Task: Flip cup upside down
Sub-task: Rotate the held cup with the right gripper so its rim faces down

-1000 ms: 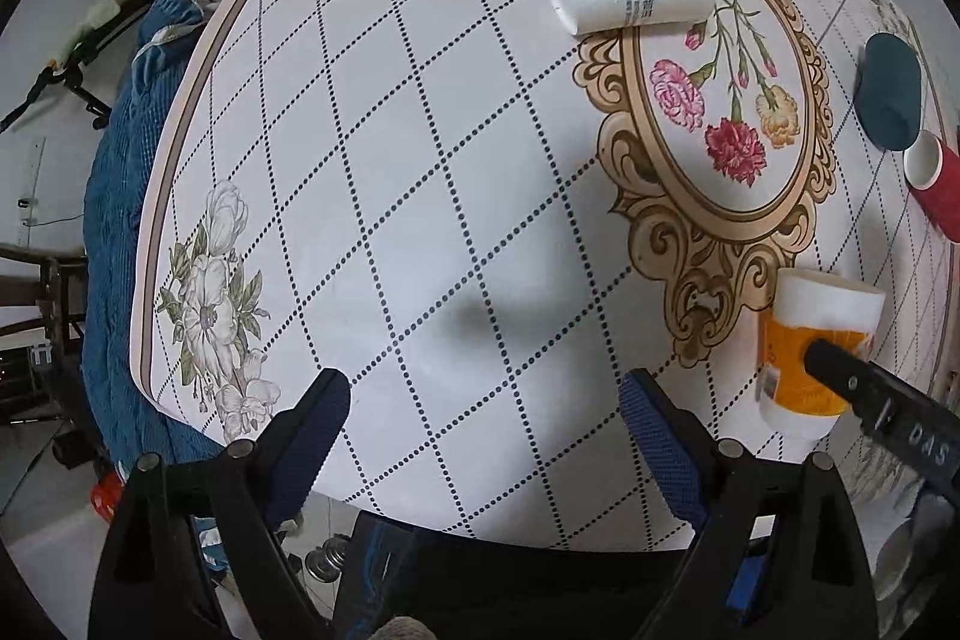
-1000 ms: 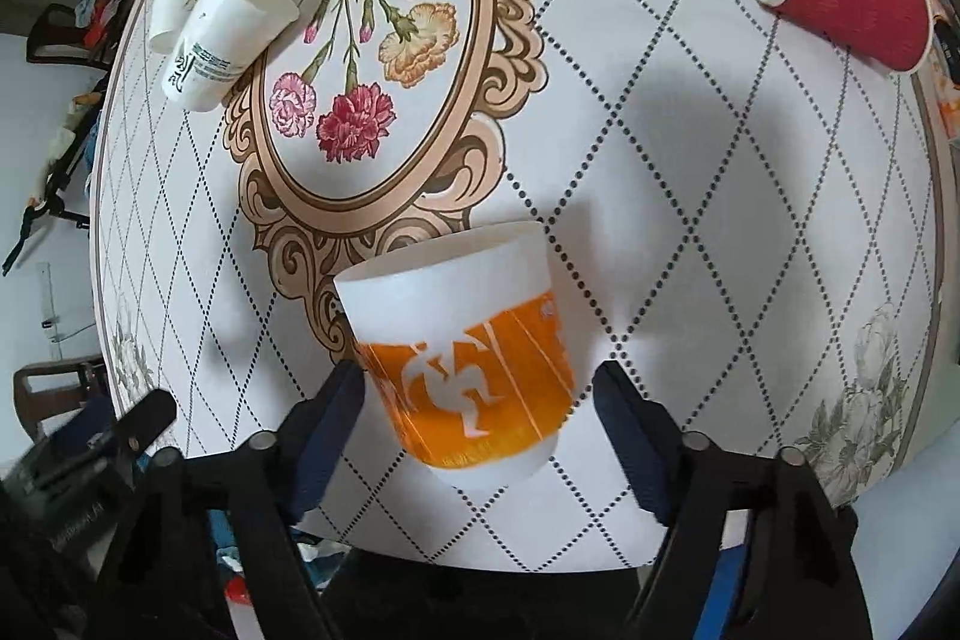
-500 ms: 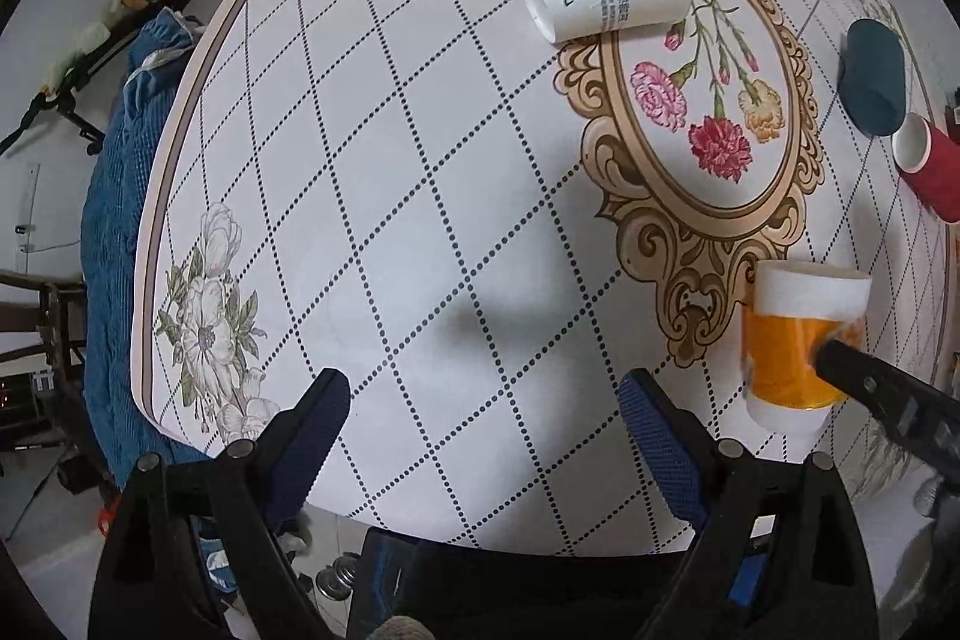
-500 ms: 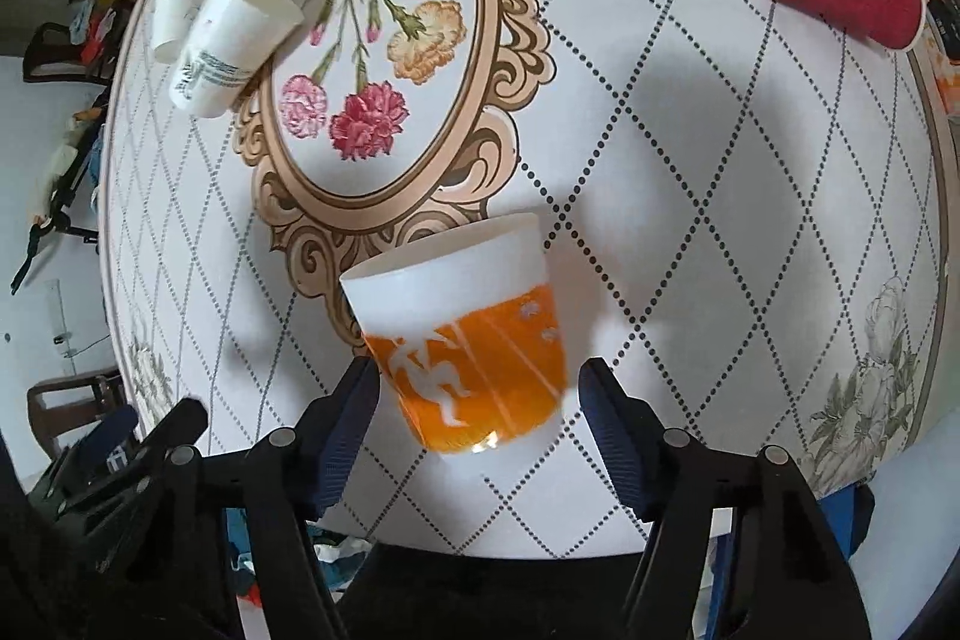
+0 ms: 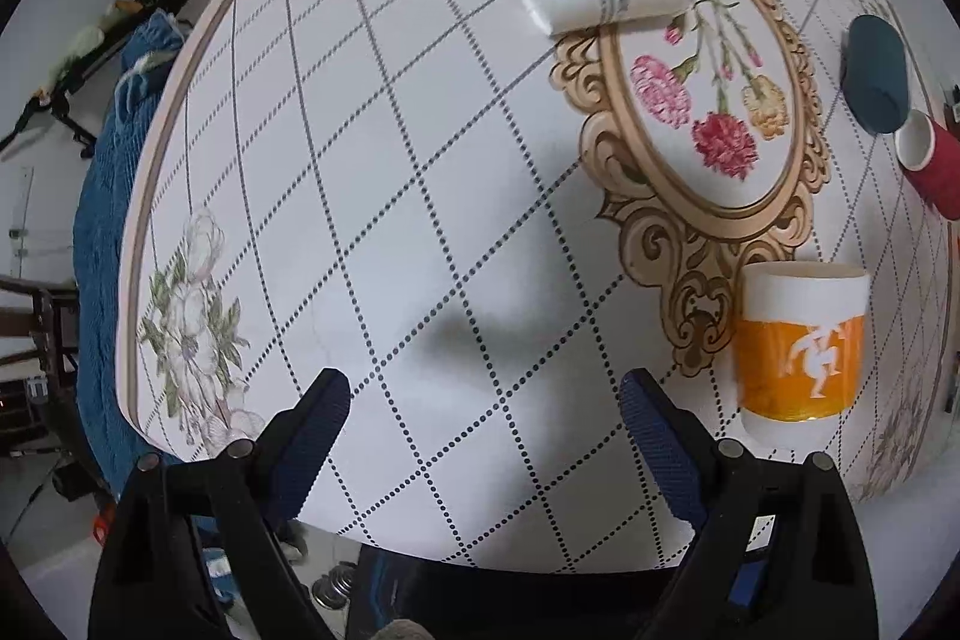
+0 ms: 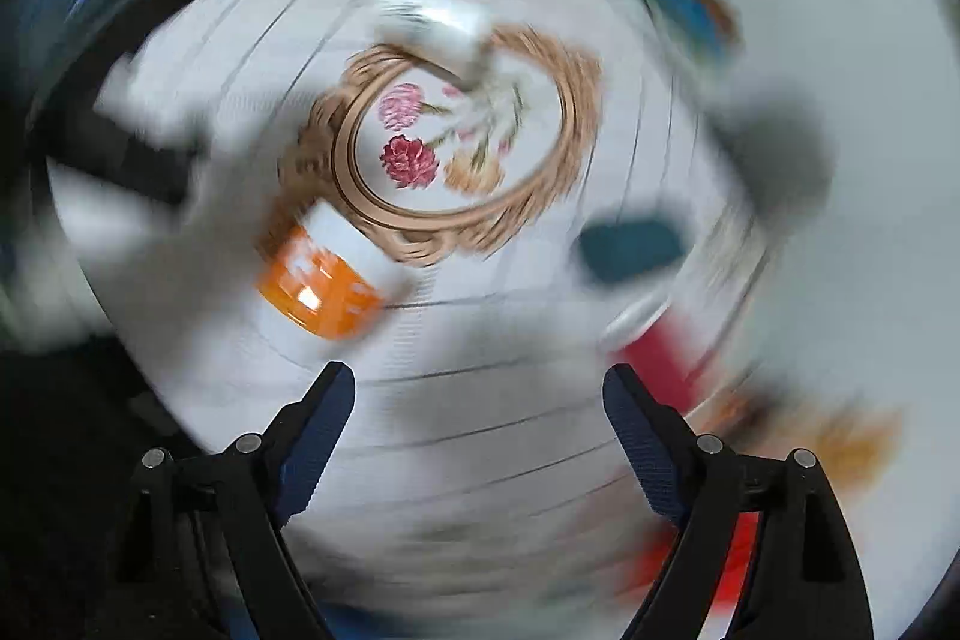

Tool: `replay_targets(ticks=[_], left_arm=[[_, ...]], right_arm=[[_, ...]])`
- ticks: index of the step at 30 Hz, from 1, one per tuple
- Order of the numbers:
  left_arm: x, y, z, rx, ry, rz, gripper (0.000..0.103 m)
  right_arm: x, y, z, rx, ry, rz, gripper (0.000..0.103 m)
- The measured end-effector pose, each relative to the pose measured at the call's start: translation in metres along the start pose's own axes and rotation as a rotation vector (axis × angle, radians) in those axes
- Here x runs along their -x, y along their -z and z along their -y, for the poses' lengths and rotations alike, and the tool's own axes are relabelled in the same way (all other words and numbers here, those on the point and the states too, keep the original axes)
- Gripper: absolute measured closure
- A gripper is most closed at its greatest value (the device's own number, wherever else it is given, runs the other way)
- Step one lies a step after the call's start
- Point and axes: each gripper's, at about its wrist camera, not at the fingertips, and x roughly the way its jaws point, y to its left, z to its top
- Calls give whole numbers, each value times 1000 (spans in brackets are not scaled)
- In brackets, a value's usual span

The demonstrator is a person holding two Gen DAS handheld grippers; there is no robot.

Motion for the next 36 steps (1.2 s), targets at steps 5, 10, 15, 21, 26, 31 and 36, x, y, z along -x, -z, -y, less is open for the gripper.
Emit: replay_targets(ticks=[5, 10, 15, 21, 26, 31, 36], left_arm=[[-14, 4, -8, 32, -1, -25, 11], [-26, 10, -12, 59, -7, -36, 11], [-37, 18, -9, 63, -14, -46, 10], [-51, 25, -5, 61, -25, -51, 10], [-59, 30, -5, 64, -32, -56, 10], [-64, 32, -18, 76, -33, -64, 10], [-68, 32, -34, 82, -37, -63, 11]], right_arm=[[-14, 18, -81, 850, 371, 143, 16], [-57, 61, -111, 1493, 542, 271, 16], [-90, 82, -107, 1833, 597, 346, 16], [-107, 74, -111, 1972, 584, 398, 16], [-118, 64, -112, 2047, 572, 410, 16], [-131, 55, -110, 2083, 570, 385, 16], [-144, 42, -110, 2084, 571, 363, 28]])
